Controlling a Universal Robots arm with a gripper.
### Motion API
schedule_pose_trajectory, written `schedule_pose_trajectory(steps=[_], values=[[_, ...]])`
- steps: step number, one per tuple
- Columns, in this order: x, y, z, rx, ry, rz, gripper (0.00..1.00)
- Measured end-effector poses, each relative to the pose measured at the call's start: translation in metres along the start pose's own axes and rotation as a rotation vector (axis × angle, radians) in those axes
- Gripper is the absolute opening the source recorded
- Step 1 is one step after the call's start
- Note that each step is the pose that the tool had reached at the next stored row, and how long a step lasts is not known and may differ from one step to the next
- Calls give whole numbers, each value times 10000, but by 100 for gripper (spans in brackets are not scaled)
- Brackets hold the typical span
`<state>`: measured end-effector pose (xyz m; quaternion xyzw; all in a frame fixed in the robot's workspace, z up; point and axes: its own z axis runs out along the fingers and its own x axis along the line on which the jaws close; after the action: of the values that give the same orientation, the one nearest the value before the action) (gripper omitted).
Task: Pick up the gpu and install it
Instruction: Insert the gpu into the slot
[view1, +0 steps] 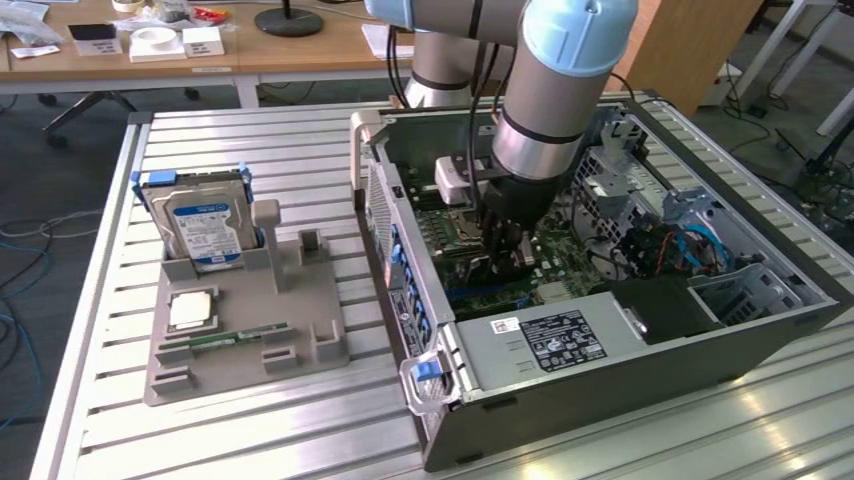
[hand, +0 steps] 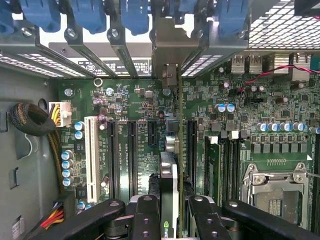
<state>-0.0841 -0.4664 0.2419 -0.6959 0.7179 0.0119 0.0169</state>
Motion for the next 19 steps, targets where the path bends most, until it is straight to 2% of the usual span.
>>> schedule_pose_trajectory(steps=[19], values=[[1, 3, 31, 1, -1, 0, 27]])
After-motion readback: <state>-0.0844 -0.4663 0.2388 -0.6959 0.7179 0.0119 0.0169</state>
